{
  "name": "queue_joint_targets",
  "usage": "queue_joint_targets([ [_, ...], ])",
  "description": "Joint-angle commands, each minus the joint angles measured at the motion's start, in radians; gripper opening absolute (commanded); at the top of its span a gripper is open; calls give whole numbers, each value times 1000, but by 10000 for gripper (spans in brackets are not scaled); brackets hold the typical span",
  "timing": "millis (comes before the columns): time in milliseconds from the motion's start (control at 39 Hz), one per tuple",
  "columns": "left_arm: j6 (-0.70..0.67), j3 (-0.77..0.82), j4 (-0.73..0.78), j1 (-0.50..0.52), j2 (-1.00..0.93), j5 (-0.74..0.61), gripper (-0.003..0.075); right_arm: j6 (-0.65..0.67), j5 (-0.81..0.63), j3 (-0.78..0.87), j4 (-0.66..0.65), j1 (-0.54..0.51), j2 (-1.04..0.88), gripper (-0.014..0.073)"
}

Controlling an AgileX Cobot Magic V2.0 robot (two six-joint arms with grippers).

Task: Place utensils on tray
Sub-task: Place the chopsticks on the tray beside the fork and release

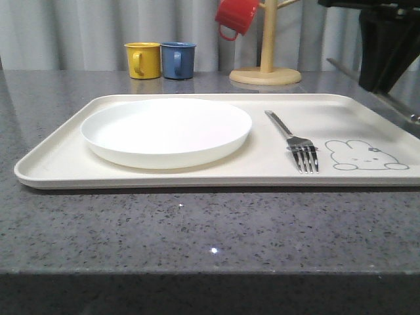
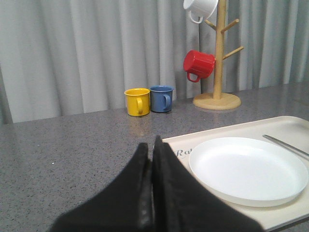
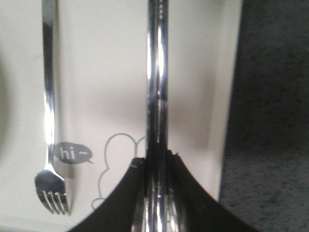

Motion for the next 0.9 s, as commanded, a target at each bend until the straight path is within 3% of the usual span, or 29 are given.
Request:
queue_joint_targets([
  [0, -7, -26, -14, 4, -20, -80, -18, 14, 15, -32, 38, 7, -7, -55],
  [205, -7, -26, -14, 4, -20, -80, -18, 14, -27, -32, 107, 8, 33, -55],
  [873, -7, -26, -14, 4, -20, -80, -18, 49, -55, -32, 93, 41, 65, 24],
])
